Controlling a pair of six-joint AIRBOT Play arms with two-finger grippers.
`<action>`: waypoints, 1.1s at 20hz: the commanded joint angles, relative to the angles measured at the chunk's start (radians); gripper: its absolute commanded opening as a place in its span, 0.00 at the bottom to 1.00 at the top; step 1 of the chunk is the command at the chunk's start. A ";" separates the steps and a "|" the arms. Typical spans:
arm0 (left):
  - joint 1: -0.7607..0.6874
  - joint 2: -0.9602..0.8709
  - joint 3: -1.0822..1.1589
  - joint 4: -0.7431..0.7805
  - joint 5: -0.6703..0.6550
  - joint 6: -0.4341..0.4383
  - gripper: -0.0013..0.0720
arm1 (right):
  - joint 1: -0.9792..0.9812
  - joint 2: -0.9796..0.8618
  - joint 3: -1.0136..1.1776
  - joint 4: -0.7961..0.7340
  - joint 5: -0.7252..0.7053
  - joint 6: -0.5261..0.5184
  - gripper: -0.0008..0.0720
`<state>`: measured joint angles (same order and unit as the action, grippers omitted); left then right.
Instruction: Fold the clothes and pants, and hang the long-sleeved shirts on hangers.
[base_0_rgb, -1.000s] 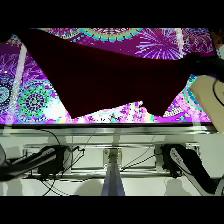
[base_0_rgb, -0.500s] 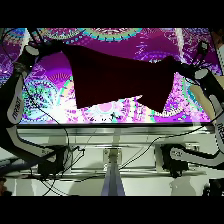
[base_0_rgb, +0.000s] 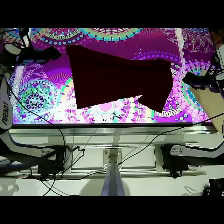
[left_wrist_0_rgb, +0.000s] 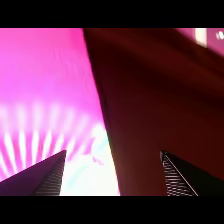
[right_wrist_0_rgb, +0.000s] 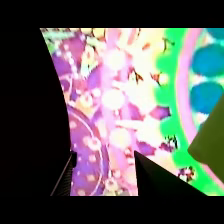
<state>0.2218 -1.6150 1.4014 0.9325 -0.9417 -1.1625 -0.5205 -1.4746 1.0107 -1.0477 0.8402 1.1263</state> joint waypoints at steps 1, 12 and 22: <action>0.080 0.022 -0.091 0.010 -0.253 -0.086 0.86 | -0.031 -0.093 0.005 0.103 0.180 -0.068 0.61; 0.089 0.352 -0.680 -0.002 -0.170 -0.087 0.86 | 0.043 -0.178 0.005 0.257 0.069 -0.154 0.36; -0.025 0.331 -0.801 -0.124 -0.057 -0.027 0.83 | 0.043 -0.177 0.005 0.239 0.076 -0.200 0.03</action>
<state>0.2493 -1.2705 0.6209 0.8349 -1.0580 -1.2026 -0.4778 -1.6508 1.0164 -0.8062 0.9150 0.9325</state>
